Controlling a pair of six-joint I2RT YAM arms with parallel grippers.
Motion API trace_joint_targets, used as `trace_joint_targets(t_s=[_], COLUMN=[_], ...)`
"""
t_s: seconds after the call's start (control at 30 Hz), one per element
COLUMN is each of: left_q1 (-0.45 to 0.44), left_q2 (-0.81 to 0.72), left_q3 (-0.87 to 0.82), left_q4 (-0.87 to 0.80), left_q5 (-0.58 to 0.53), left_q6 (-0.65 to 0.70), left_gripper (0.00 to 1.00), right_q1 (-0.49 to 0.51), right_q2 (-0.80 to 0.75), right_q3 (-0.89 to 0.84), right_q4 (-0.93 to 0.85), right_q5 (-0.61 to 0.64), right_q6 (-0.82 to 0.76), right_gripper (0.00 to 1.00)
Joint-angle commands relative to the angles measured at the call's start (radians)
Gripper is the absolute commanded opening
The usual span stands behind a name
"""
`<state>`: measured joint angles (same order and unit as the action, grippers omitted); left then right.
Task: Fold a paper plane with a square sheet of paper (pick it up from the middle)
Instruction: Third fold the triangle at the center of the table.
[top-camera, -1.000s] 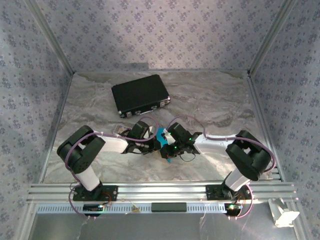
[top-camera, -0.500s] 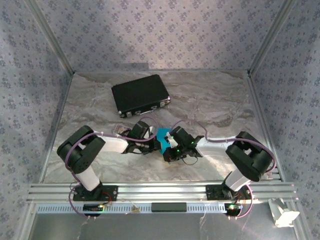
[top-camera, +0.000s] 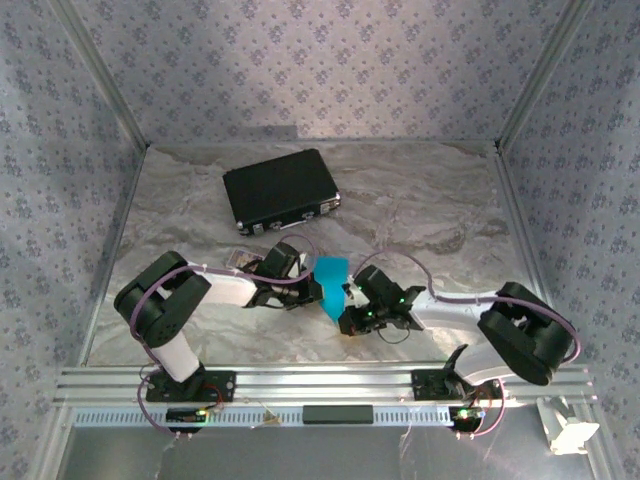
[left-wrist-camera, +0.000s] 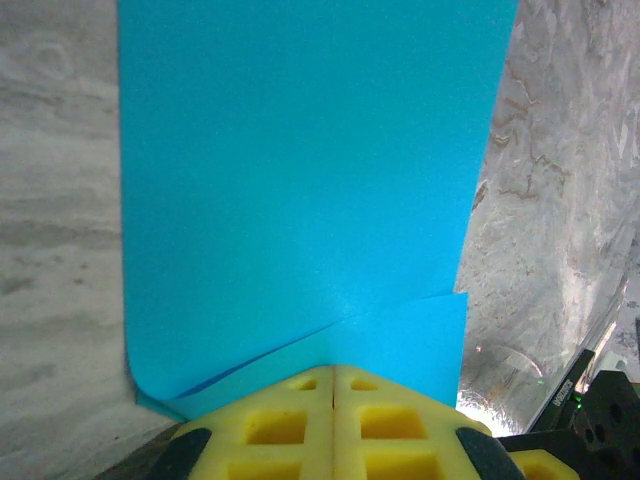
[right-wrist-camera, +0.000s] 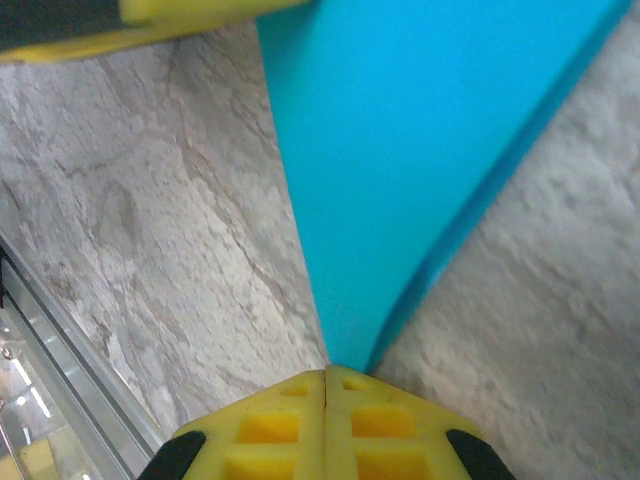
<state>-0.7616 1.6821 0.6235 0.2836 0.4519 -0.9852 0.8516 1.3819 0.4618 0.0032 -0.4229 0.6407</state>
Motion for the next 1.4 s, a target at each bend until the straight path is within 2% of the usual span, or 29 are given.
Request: trace_joint_targets(t_s=[0.0, 0.2, 0.4, 0.63, 0.83, 1.13, 1.37], left_q1=[-0.005, -0.031, -0.058, -0.058, -0.058, -0.045, -0.033], left_q2=[-0.002, -0.021, -0.059, -0.072, -0.062, -0.066, -0.071], left_q3=[-0.013, -0.021, -0.047, -0.048, -0.042, -0.040, -0.051], left_q4=[-0.072, -0.071, -0.060, -0.055, -0.051, -0.083, -0.092], left_q5=[-0.057, -0.141, -0.218, -0.214, -0.209, -0.211, -0.212], left_q6=[0.005, -0.054, -0.109, -0.102, -0.099, -0.082, -0.081], left_gripper=[0.00, 0.00, 0.00, 0.00, 0.00, 0.00, 0.00], right_q1=[0.007, -0.051, -0.051, -0.047, -0.027, -0.022, -0.018], right_q2=[-0.061, -0.091, 0.000, 0.172, 0.236, 0.242, 0.133], right_q3=[0.005, 0.073, 0.158, 0.252, 0.287, 0.170, 0.077], right_q4=[-0.112, -0.129, -0.069, -0.015, -0.022, -0.038, -0.049], right_q5=[0.026, -0.020, -0.026, 0.003, 0.018, 0.042, 0.046], right_q6=[0.019, 0.003, 0.019, 0.065, 0.057, 0.045, 0.044], right_gripper=[0.05, 0.05, 0.05, 0.04, 0.05, 0.05, 0.05])
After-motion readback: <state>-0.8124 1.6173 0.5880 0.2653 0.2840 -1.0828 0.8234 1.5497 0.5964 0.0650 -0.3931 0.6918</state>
